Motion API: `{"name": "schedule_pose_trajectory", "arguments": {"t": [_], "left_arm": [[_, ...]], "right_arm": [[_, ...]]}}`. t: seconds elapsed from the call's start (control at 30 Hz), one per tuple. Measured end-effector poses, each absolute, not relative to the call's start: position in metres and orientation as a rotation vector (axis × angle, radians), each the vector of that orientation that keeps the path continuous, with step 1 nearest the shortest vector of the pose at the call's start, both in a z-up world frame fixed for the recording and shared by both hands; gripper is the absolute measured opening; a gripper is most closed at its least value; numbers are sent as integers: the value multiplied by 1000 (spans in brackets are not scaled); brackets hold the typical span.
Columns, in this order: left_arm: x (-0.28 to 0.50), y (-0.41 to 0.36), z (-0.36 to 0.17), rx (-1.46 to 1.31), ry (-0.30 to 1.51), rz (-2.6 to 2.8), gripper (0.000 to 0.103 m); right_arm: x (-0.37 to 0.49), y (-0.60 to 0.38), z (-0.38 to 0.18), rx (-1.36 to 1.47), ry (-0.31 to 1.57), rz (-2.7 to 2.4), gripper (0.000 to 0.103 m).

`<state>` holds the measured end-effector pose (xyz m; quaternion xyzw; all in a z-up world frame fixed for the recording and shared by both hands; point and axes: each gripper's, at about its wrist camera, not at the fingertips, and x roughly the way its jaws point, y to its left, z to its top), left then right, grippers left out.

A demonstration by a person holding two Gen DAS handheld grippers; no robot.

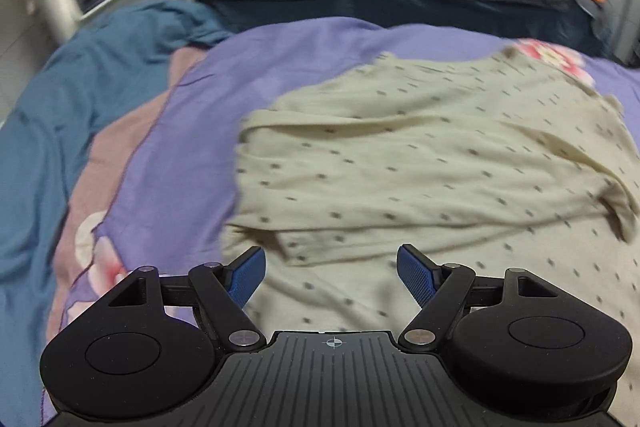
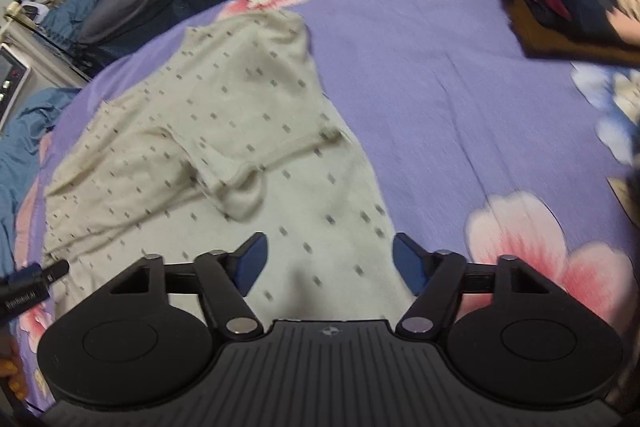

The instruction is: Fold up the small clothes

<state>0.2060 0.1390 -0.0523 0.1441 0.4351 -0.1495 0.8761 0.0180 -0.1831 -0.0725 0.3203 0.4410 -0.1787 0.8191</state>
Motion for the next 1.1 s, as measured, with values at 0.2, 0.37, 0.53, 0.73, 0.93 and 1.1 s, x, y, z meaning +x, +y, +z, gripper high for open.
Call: {"name": "schedule_pose_trajectory", "arguments": {"t": [0.2, 0.37, 0.53, 0.73, 0.93, 1.1], "left_arm": [[227, 136, -52, 271, 876, -340, 103], [245, 119, -69, 300, 913, -350, 103], [260, 120, -81, 297, 956, -330, 103], [269, 128, -89, 289, 1001, -322, 103], [271, 124, -93, 299, 1008, -334, 103], [274, 123, -91, 304, 1018, -335, 103]], "right_arm": [[70, -162, -60, 493, 891, -269, 57], [103, -139, -72, 322, 952, -197, 48], [108, -140, -86, 292, 1008, -197, 5], [113, -169, -65, 299, 931, -248, 3], [158, -217, -60, 349, 922, -307, 3], [197, -215, -86, 262, 1028, -294, 4]]}}
